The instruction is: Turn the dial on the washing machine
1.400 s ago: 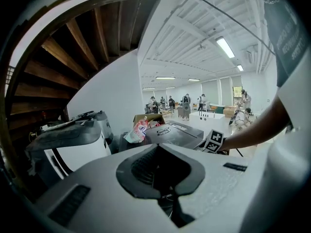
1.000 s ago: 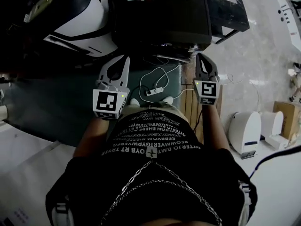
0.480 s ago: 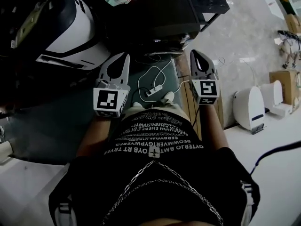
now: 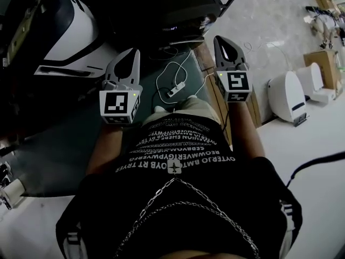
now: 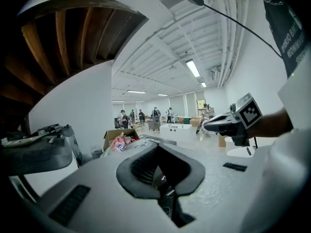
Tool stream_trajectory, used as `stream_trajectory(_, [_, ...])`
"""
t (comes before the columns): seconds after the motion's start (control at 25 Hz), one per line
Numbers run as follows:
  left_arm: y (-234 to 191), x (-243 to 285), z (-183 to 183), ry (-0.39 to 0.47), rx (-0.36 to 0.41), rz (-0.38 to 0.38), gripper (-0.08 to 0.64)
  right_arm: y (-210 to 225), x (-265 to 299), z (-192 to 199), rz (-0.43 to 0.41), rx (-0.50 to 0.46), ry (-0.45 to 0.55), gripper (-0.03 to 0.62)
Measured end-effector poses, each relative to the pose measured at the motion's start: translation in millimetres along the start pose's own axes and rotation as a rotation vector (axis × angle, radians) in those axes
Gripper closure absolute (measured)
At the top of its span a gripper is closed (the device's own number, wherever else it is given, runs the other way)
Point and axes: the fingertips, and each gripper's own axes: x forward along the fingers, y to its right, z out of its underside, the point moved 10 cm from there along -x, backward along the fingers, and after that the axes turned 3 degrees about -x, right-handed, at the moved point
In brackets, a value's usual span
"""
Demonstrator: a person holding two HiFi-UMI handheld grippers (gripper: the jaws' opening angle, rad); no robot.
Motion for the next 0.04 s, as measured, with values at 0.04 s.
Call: stream_trajectory(0.04, [2.4, -0.2, 2.0, -0.004, -0.003, 0.002, 0.554, -0.5, -1.9, -0.6, 0.006, -0.017, 0.002, 0.595])
